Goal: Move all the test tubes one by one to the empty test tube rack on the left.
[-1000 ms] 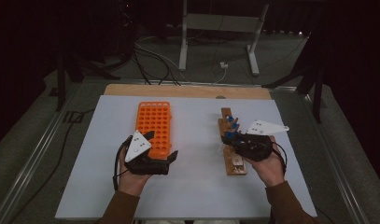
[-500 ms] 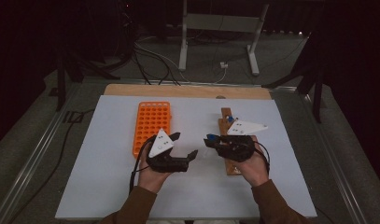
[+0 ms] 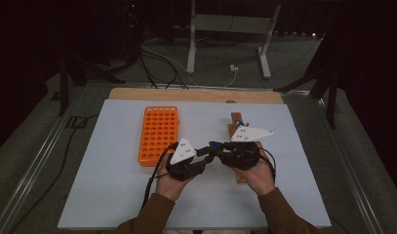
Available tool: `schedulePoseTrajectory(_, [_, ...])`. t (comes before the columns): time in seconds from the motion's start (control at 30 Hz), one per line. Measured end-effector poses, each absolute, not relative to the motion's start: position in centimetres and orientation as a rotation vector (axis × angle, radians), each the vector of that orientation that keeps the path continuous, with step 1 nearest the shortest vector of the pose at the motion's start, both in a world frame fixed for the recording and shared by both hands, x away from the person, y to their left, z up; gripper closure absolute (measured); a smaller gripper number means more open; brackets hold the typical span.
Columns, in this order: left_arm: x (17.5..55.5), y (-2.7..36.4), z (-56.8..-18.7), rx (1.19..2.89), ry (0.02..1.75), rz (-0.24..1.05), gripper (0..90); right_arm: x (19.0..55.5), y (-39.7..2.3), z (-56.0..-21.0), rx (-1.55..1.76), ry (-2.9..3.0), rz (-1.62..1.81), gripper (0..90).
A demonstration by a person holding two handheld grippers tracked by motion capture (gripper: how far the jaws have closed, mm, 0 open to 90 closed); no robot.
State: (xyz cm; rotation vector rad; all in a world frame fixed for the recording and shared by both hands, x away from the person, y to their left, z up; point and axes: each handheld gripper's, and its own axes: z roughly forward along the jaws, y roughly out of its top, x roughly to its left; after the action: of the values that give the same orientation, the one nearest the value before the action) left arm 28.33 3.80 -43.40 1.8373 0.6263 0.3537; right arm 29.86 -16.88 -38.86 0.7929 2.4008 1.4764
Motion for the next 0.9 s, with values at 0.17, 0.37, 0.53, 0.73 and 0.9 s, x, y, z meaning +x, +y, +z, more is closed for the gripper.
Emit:
schedulePoseTrajectory(0.17, [28.3,3.8,-43.4,1.836,0.605,0.350,77.6,29.9,-17.2,-39.0,0.795,2.385,1.514,68.7])
schedulePoseTrajectory(0.37, [28.7,5.1,-43.3,1.825,0.647,0.382,78.0,29.7,-18.6,-38.7,0.822,2.310,1.553,38.7])
schedulePoseTrajectory(0.53, [28.9,6.3,-43.3,1.805,0.679,0.406,78.0,29.7,-20.2,-38.9,0.872,2.237,1.505,18.7])
schedulePoseTrajectory(0.73, [29.2,8.2,-43.4,1.773,0.721,0.438,78.1,29.1,-22.6,-40.1,0.931,2.175,1.425,8.2])
schedulePoseTrajectory(0.9, [29.4,9.7,-43.7,1.738,0.758,0.458,78.0,28.8,-24.3,-40.9,0.965,2.137,1.402,0.7])
